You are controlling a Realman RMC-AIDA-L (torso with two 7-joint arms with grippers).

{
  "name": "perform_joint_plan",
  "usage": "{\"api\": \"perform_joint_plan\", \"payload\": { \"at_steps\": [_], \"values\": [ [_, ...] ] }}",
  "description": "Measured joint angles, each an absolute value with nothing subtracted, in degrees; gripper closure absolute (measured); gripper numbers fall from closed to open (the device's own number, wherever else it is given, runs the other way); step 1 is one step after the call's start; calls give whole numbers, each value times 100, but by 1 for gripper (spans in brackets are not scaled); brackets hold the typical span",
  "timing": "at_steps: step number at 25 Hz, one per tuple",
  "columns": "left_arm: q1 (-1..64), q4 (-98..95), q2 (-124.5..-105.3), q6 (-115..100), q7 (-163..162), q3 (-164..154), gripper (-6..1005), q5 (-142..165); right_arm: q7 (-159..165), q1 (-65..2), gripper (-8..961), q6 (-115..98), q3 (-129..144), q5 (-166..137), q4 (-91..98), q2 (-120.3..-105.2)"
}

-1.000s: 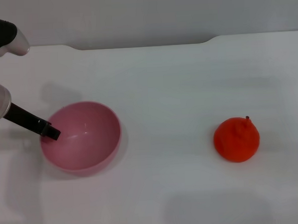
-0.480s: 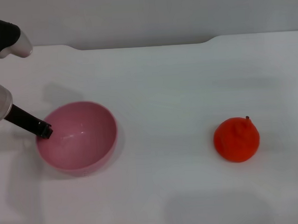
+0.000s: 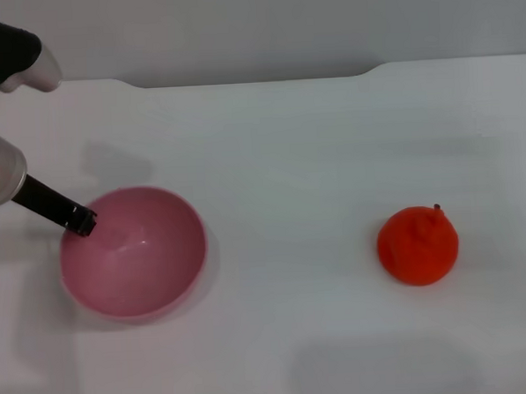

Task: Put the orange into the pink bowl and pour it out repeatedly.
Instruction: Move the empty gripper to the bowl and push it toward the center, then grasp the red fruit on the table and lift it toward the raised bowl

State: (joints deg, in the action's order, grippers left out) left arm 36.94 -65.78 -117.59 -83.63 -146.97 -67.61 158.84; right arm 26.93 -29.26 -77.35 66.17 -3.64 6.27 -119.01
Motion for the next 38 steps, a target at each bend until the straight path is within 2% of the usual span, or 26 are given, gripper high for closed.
{"api": "perform_joint_plan", "payload": {
  "at_steps": [3, 4, 8, 10, 14, 21, 24, 30, 32, 35, 38],
  "values": [
    [3716, -6589, -11758, -8389, -14688, -6756, 945, 15882, 4066, -2683, 304, -7753, 6823, -815, 1168, -11834],
    [3747, -6604, -11753, -8422, -14678, -6745, 948, 15878, 5163, -2432, 304, -7846, 6887, -1530, 1889, -11789],
    [3934, -6636, -11742, -8502, -14591, -6696, 958, 15875, 6290, -2229, 304, -8252, 6851, -2497, 2903, -11723],
    [3976, -6636, -11742, -8508, -14530, -6696, 958, 15873, 6864, -2200, 304, -8707, 6825, -3194, 3495, -11620],
    [3998, -6636, -11749, -8499, -14397, -6696, 958, 15872, 7862, -2366, 304, -9164, 6528, -5154, 4782, -11335],
    [4009, -6644, -11735, -8473, -14336, -6697, 958, 15873, 10155, -3150, 304, -9079, 5822, -9736, 6549, -11286],
    [4028, -6649, -11728, -8476, -14332, -6697, 958, 15872, 10951, -3496, 305, -9081, 5903, -11103, 6926, -11305],
    [4148, -6733, -11708, -8496, -14332, -6594, 958, 15880, 12035, -4048, 306, -9127, 6419, -13285, 7159, -11461],
    [4220, -6765, -11706, -8511, -14332, -6530, 958, 15888, 12291, -4131, 307, -9162, 6644, -13812, 7162, -11535],
    [4270, -6787, -11709, -8517, -14332, -6530, 958, 15893, 12463, -4176, 306, -9160, 6781, -14502, 7096, -11727],
    [4300, -6787, -11713, -8517, -14333, -6530, 958, 15900, 12515, -4197, 305, -9151, 6801, -14833, 6888, -11826]
  ]
}}
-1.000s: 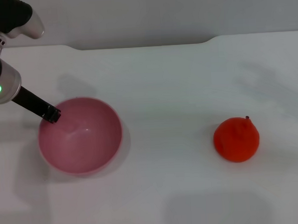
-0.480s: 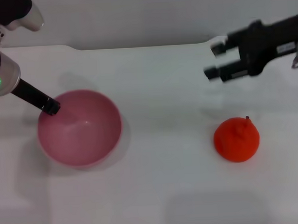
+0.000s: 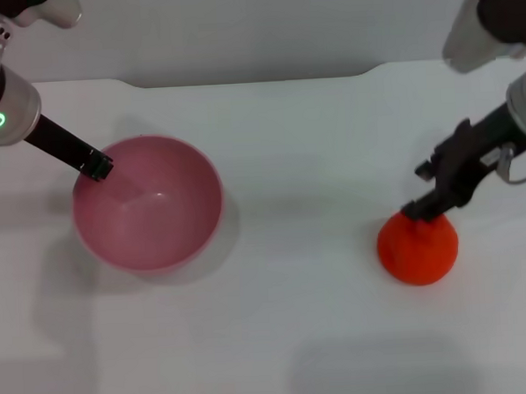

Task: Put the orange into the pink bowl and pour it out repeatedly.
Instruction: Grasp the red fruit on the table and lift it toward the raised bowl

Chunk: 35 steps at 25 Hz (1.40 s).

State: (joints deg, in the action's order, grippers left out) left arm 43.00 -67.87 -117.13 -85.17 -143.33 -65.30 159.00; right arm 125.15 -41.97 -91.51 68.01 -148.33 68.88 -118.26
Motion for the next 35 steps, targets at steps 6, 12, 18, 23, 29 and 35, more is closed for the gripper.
{"api": "perform_joint_plan", "payload": {
  "at_steps": [6, 12, 18, 23, 29, 35],
  "values": [
    [4365, -6785, -11721, -8505, -14335, -6529, 958, 15909, 12687, -4209, 305, -9204, 6853, -15086, 6570, -11832],
    [4400, -6767, -11737, -8500, -14335, -6534, 958, 15909, 12780, -4187, 306, -9016, 6897, -15298, 6397, -11839],
    [4403, -6767, -11749, -8513, -14363, -6582, 958, 15908, 12835, -4175, 308, -8614, 7068, -15319, 6182, -11858],
    [4396, -6764, -11750, -8514, -14389, -6583, 958, 15908, 12835, -4286, 310, -8426, 7273, -15294, 5811, -11867],
    [4382, -6752, -11751, -8493, -14366, -6581, 958, 15908, 12785, -4315, 374, -8366, 7371, -15255, 5738, -11874],
    [4395, -6750, -11761, -8486, -14347, -6592, 957, 15907, 12781, -4313, 580, -8366, 7374, -15218, 5760, -11883]
  ]
}}
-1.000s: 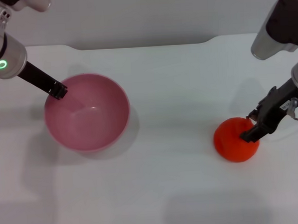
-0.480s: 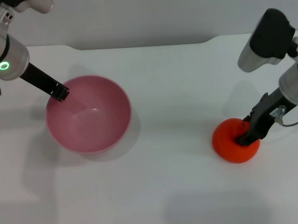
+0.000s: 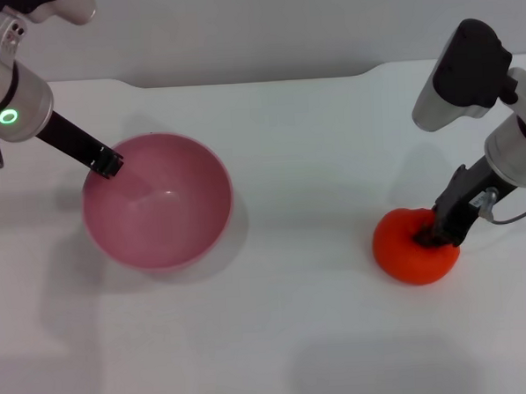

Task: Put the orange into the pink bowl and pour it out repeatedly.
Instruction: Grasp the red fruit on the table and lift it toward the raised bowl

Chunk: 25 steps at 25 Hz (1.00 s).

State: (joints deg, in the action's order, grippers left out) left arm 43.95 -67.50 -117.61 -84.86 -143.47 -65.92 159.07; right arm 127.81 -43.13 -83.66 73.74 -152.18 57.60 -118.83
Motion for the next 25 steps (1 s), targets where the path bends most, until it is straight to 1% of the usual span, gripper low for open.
{"api": "perform_joint_plan", "payload": {
  "at_steps": [2, 7, 10, 14, 18, 21, 25],
  "values": [
    [4396, -6750, -11761, -8485, -14346, -6596, 957, 15904, 12781, -4301, 675, -8364, 7374, -15199, 5773, -11884],
    [4396, -6750, -11760, -8479, -14339, -6601, 957, 15898, 12862, -4191, 756, -8390, 7321, -15157, 6190, -11895],
    [4379, -6749, -11754, -8468, -14336, -6600, 957, 15899, 13112, -3937, 821, -8407, 7282, -15040, 7083, -11906],
    [4366, -6741, -11750, -8465, -14314, -6600, 957, 15903, 13273, -3719, 836, -8418, 7225, -14869, 8234, -11932],
    [4379, -6741, -11750, -8472, -14290, -6600, 957, 15899, 13244, -3703, 852, -8377, 7220, -14291, 9068, -11942],
    [4387, -6741, -11751, -8475, -14288, -6600, 957, 15898, 13197, -3755, 863, -8107, 7302, -13787, 9374, -11945],
    [4399, -6741, -11755, -8478, -14286, -6602, 957, 15897, 13038, -3861, 881, -7650, 7725, -13437, 9326, -11944]
  ]
}}
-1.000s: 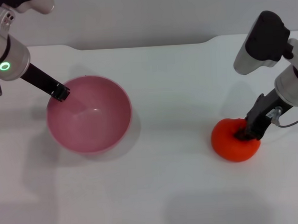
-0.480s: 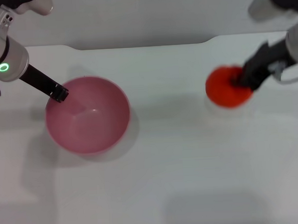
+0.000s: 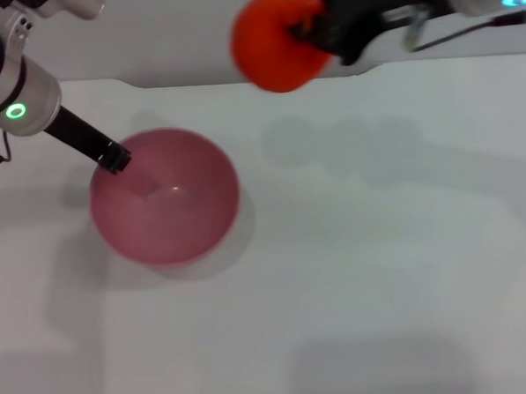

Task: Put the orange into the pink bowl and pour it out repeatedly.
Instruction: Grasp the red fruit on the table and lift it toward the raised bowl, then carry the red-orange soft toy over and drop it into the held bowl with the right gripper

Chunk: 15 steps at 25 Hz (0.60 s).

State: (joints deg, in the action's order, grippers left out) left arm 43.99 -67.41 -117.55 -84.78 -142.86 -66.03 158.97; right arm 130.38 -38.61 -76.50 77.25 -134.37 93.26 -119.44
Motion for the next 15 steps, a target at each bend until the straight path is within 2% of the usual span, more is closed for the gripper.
{"api": "perform_joint_plan", "payload": {
  "at_steps": [12, 15],
  "values": [
    [4720, -6722, -11816, -8412, -14339, -6750, 957, 15846, 12998, -4001, 848, -6699, 8971, -13378, 8694, -11959],
    [4729, -6722, -11819, -8379, -14329, -6756, 957, 15840, 12998, -3995, 740, -6649, 8988, -13353, 8667, -11961]
  ]
}}
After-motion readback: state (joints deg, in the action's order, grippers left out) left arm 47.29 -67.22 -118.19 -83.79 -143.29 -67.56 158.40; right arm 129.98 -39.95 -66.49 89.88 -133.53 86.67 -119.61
